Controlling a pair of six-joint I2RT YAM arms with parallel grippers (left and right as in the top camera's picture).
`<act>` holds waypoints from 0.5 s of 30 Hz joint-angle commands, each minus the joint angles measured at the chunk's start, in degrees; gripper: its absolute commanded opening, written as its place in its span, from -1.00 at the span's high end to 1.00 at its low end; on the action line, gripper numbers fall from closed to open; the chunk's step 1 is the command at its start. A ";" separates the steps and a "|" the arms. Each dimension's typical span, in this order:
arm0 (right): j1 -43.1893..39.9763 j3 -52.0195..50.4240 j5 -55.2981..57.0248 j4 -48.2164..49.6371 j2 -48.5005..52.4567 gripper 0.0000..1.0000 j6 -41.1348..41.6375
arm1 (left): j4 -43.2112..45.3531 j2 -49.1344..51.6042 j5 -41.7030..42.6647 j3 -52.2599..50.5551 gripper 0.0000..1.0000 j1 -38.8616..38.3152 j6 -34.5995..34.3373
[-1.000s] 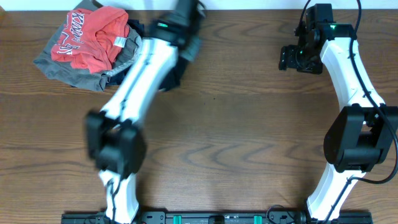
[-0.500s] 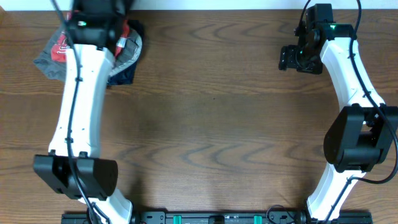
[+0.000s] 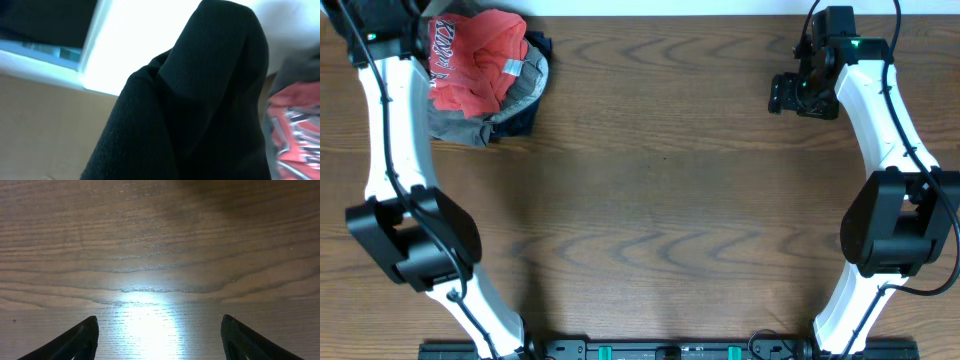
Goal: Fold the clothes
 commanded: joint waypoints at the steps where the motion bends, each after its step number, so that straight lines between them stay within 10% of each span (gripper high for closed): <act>1: 0.46 0.72 -0.24 -0.09 -1.18 -0.51 0.79 | 1.88 0.92 2.60 0.83 0.88 1.46 2.10; 15: 0.96 0.72 -0.22 1.18 -1.18 -0.49 1.27 | -3.82 1.95 4.39 0.79 0.88 -2.16 -0.96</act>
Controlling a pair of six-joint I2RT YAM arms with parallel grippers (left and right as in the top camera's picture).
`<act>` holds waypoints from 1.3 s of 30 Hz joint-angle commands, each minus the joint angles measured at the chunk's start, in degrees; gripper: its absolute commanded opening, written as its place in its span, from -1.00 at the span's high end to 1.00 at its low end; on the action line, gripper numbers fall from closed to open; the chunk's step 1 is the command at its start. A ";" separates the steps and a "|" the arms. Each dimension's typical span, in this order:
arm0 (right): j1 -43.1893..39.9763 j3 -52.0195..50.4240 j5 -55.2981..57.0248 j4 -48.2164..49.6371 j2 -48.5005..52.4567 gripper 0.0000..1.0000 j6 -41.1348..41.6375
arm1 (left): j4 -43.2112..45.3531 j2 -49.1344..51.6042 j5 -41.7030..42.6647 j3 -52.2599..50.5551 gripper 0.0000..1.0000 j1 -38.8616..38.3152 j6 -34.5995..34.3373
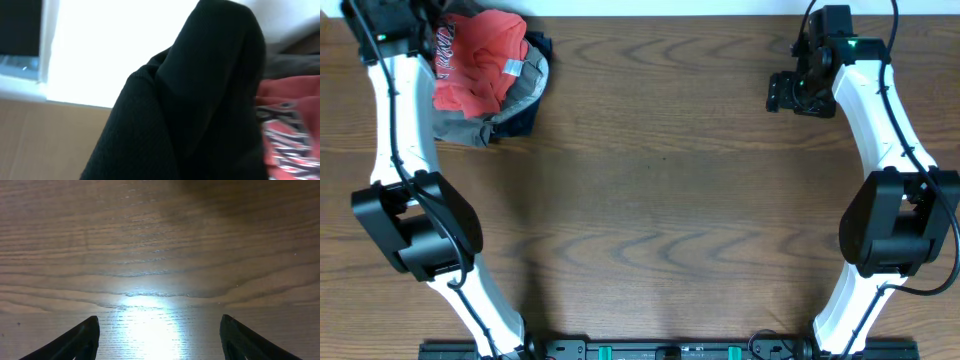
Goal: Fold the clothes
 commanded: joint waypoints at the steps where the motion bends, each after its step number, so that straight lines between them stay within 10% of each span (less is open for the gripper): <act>1: 0.42 0.72 -0.20 0.07 -1.18 -0.50 0.85 | -3.43 -1.07 0.81 0.94 0.88 -1.44 -1.33; 7: 0.44 0.72 -0.22 0.20 -1.18 -0.50 0.85 | -13.51 -0.74 0.83 0.94 0.88 -3.74 -2.21; 17: 0.48 0.72 -0.20 0.00 -1.18 -0.50 0.85 | -21.27 -0.74 0.83 0.94 0.85 -8.72 -26.91; 19: 0.48 0.72 -0.20 0.09 -1.18 -0.51 0.85 | -24.04 -0.72 0.83 0.87 0.32 -9.22 -29.62; 21: 0.48 0.72 -0.20 0.09 -1.18 -0.51 0.85 | -25.70 -0.72 0.85 0.63 -0.63 -9.42 -31.58; 24: 0.44 0.72 -0.20 0.11 -1.18 -0.52 0.85 | -26.91 -0.72 0.87 0.52 -0.99 -9.62 -35.04; 39: 0.76 0.72 -0.22 2.25 -1.18 -0.52 0.87 | -23.30 -10.56 0.85 1.88 -0.96 -11.54 -50.03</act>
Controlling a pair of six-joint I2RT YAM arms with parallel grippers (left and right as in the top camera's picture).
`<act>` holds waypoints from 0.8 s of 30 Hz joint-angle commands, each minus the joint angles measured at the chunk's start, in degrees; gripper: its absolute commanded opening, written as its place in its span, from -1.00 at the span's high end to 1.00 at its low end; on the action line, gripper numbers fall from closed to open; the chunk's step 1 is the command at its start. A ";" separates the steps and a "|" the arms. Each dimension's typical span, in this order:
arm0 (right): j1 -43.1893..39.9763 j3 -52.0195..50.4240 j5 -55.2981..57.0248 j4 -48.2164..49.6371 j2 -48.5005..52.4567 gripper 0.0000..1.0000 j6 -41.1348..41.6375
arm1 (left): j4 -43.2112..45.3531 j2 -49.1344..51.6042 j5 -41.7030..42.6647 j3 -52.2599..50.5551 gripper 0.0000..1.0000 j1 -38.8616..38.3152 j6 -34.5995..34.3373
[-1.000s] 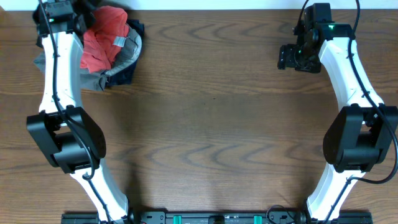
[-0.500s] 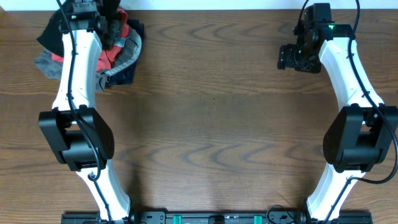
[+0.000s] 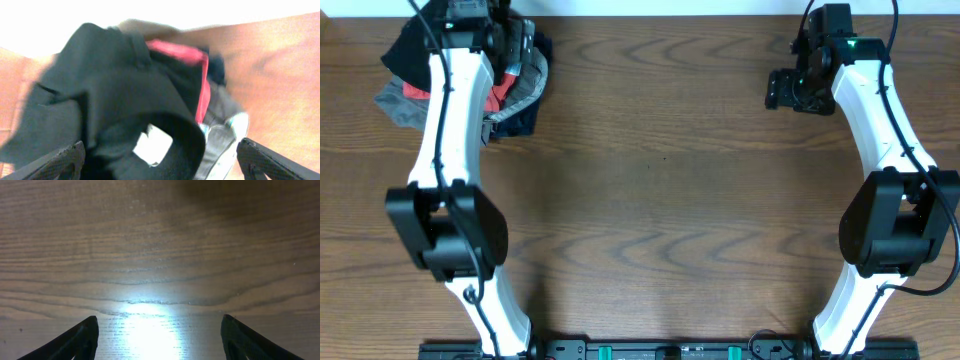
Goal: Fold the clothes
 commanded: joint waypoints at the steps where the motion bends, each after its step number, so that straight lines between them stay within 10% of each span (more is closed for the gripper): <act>1: 0.57 0.72 -0.24 0.46 -1.18 -0.53 0.85 | 3.06 -7.39 -0.15 1.86 -0.96 0.90 -4.44; 12: 1.60 -2.16 -0.20 -0.17 -1.18 -0.58 0.15 | 18.58 2.60 -0.20 1.68 -0.96 7.63 -4.39; 24: 1.55 -6.67 -0.20 1.33 -1.18 -0.63 0.11 | 7.98 24.09 -0.15 1.66 -0.96 10.40 -9.75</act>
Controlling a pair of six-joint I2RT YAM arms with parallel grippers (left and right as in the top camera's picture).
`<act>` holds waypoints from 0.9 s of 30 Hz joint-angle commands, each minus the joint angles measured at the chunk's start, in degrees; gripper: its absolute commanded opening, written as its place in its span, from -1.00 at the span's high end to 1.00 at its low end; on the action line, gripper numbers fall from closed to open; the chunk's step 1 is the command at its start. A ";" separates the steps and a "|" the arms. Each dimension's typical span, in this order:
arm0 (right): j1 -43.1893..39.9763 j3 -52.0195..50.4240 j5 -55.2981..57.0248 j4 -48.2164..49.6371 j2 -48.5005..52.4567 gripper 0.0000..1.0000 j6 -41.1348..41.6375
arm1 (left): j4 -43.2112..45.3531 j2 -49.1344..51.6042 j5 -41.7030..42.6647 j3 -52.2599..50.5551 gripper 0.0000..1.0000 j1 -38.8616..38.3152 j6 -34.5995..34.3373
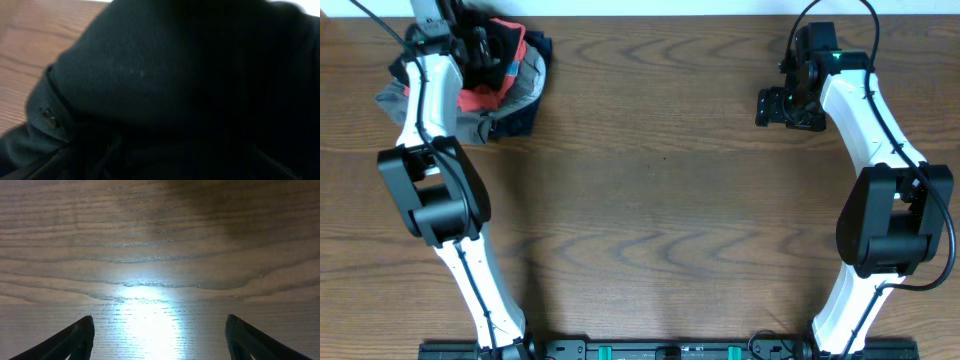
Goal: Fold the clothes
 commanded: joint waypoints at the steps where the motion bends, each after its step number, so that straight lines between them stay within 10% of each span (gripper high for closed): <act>1: 0.20 -0.39 -0.17 0.31 -1.18 -0.63 0.15 | -5.07 6.97 -0.13 -0.70 -0.96 -0.46 -4.24; 12: 0.22 -0.39 -0.17 0.33 -1.18 -0.63 0.17 | -8.90 8.59 -0.15 -1.81 -0.96 -0.96 -5.92; 27: 0.11 6.84 -0.20 -0.72 -1.22 -0.98 -4.68 | -9.31 -21.75 -0.15 -1.81 -0.96 -0.96 -5.92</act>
